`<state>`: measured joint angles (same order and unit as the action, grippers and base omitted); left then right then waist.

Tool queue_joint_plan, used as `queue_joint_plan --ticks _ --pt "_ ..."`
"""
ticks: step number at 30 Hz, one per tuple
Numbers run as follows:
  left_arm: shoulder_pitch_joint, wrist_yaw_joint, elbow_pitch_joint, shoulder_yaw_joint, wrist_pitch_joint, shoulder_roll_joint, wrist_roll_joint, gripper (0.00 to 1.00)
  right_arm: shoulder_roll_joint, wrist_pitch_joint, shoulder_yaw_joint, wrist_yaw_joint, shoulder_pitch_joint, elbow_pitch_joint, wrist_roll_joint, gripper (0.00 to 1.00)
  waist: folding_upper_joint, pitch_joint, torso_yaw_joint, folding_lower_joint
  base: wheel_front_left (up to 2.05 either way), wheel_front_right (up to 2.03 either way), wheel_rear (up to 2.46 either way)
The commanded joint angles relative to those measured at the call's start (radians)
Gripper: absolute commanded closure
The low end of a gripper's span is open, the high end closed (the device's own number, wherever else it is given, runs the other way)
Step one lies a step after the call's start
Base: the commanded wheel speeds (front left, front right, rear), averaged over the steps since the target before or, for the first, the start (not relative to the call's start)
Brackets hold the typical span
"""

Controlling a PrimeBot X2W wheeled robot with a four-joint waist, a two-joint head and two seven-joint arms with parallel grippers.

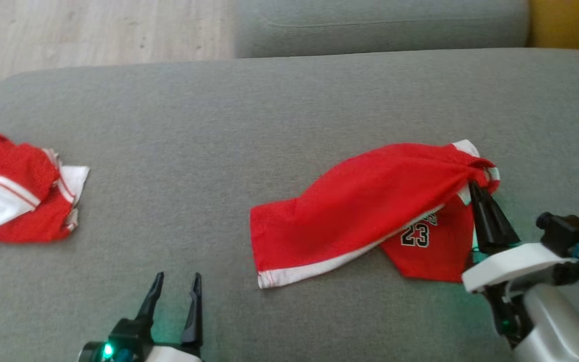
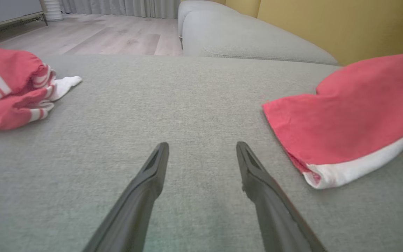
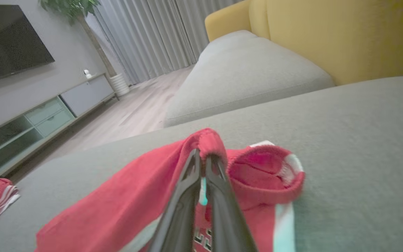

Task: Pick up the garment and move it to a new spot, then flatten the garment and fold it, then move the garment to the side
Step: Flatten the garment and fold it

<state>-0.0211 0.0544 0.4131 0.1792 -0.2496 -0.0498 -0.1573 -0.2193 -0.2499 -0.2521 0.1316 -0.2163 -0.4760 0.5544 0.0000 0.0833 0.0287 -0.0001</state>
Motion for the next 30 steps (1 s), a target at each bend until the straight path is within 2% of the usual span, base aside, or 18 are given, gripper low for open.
queue_joint_plan --ticks 1,8,15,16,17,23,30 --pt "0.037 0.002 -0.027 -0.016 -0.012 -0.001 -0.003 0.00 -0.023 0.011 -0.023 -0.001 -0.039 0.019 0.010 1.00 0.0000 0.005 -0.008 0.0001 0.00 0.00 0.00" --pt "0.081 -0.002 -0.026 0.048 -0.012 0.000 -0.015 0.00 -0.075 0.088 -0.013 -0.001 -0.129 -0.047 -0.004 1.00 0.0000 0.069 0.031 0.0001 0.00 0.00 0.00" --pt "0.115 -0.008 -0.016 0.097 -0.012 0.000 -0.026 0.00 -0.079 0.114 0.027 -0.001 -0.240 -0.247 -0.154 0.98 0.0000 0.128 0.125 0.0001 0.00 0.00 0.00" --pt "0.116 -0.009 -0.016 0.099 -0.012 0.000 -0.028 0.00 -0.075 0.107 0.036 -0.001 -0.252 -0.273 -0.174 0.58 0.0000 0.132 0.132 0.0001 0.00 0.00 0.00" --pt "0.116 -0.010 -0.016 0.100 -0.012 0.000 -0.030 0.00 -0.070 0.099 0.047 -0.001 -0.263 -0.299 -0.193 0.00 0.0000 0.133 0.137 0.0001 0.00 0.00 0.00" --pt "0.100 -0.017 -0.016 0.089 -0.012 0.000 -0.037 0.00 -0.035 0.021 0.118 -0.001 -0.292 -0.389 -0.306 0.00 0.0000 0.112 0.114 0.0001 0.00 0.00 0.00" --pt "0.100 -0.008 -0.029 0.089 -0.012 0.000 -0.043 0.00 0.008 -0.010 0.168 -0.001 -0.247 -0.351 -0.384 0.00 0.0000 0.072 0.049 0.0001 0.00 0.00 0.00"
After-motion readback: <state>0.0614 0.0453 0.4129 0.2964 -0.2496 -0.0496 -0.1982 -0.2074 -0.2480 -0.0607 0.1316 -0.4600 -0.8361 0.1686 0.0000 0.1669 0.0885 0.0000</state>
